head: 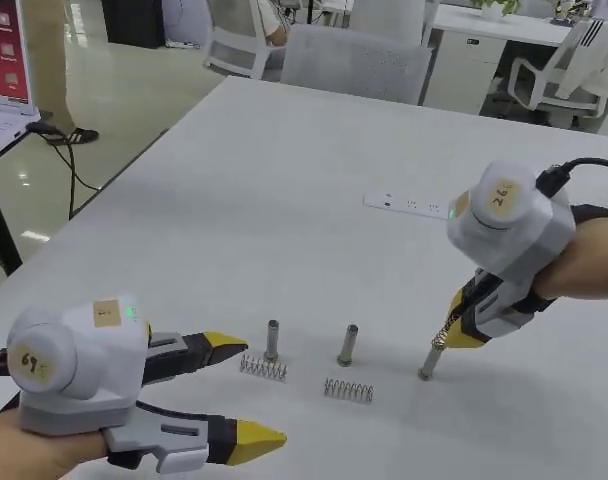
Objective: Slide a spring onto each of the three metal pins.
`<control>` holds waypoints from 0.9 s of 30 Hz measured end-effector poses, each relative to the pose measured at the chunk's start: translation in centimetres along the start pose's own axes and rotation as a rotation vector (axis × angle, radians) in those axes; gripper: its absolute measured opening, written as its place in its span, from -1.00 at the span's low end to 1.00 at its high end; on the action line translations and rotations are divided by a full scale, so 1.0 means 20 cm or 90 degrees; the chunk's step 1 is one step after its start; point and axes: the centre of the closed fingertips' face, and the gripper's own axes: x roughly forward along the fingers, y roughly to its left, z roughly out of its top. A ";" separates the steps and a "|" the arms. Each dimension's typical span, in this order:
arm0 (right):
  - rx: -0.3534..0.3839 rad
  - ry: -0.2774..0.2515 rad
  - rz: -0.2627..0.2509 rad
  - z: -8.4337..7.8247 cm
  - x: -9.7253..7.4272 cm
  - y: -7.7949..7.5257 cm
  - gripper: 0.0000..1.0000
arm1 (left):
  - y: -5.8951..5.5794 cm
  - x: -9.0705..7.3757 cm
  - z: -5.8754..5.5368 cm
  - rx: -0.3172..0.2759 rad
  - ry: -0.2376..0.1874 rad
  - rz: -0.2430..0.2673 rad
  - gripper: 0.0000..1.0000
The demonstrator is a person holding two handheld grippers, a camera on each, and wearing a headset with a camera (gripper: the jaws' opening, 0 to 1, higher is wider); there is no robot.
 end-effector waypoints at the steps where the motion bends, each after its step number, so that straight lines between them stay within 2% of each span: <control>1: -0.002 0.005 0.002 0.00 0.01 0.00 -0.84 | 0.00 0.00 0.00 0.000 0.001 0.000 0.18; 13: -0.013 0.045 0.018 -0.02 0.11 0.00 -0.84 | 0.00 0.00 0.00 0.003 0.000 -0.002 0.16; 27: -0.008 0.065 0.033 -0.04 0.19 0.03 -0.83 | 0.00 0.00 0.00 0.003 0.001 -0.002 0.15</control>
